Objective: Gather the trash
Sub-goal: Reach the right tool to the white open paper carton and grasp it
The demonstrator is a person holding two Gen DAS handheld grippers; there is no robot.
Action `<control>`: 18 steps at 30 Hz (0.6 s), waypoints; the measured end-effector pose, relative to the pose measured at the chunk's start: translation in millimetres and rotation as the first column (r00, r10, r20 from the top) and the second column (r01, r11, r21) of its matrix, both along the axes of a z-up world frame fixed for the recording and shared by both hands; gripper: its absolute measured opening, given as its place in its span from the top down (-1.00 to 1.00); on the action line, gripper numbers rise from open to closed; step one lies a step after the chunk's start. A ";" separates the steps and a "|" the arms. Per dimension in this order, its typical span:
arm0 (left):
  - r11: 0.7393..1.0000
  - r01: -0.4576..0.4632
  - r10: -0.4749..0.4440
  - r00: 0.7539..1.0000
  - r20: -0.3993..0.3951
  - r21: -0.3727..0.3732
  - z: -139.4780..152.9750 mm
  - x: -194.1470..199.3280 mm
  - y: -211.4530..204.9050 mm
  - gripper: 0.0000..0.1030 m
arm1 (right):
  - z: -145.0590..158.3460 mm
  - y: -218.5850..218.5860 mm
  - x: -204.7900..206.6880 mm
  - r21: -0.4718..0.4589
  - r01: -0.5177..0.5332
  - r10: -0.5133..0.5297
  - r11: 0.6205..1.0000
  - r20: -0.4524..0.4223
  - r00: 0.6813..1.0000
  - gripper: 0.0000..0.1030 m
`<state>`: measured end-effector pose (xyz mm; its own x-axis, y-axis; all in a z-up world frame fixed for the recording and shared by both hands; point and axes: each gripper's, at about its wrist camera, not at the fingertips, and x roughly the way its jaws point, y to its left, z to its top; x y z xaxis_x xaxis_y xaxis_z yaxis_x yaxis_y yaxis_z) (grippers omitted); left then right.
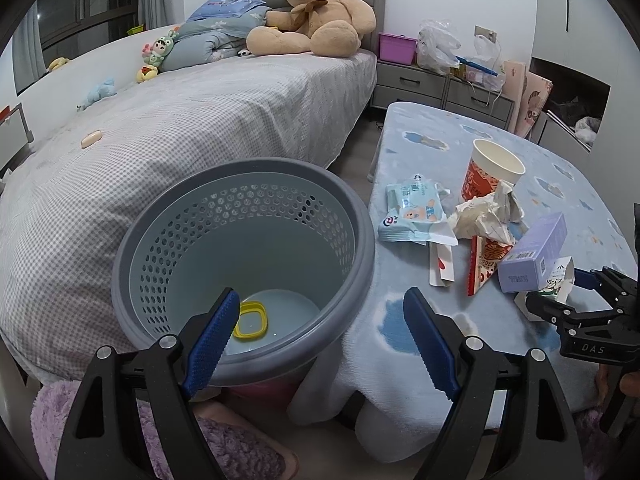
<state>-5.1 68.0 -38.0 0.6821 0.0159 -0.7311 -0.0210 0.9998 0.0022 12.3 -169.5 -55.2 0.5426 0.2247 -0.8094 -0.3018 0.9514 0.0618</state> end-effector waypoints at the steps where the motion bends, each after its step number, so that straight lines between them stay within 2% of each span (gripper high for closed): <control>1: 1.000 0.003 -0.003 1.000 0.000 -0.001 0.4 0.0 -1.7 -0.56 | 0.7 -1.4 -0.9 0.003 0.005 -0.005 1.000 -0.003 1.000 -0.59; 7: 0.999 0.045 -0.045 0.999 0.016 -0.011 7.0 -3.3 -13.2 -0.56 | 7.9 -10.5 -15.9 0.032 0.043 -0.043 0.999 -0.008 0.999 -0.57; 18: 0.978 0.206 -0.206 0.978 0.016 -0.015 12.1 1.6 -68.1 -0.56 | 27.9 -52.7 -58.1 0.135 0.169 -0.172 0.976 0.012 0.985 -0.56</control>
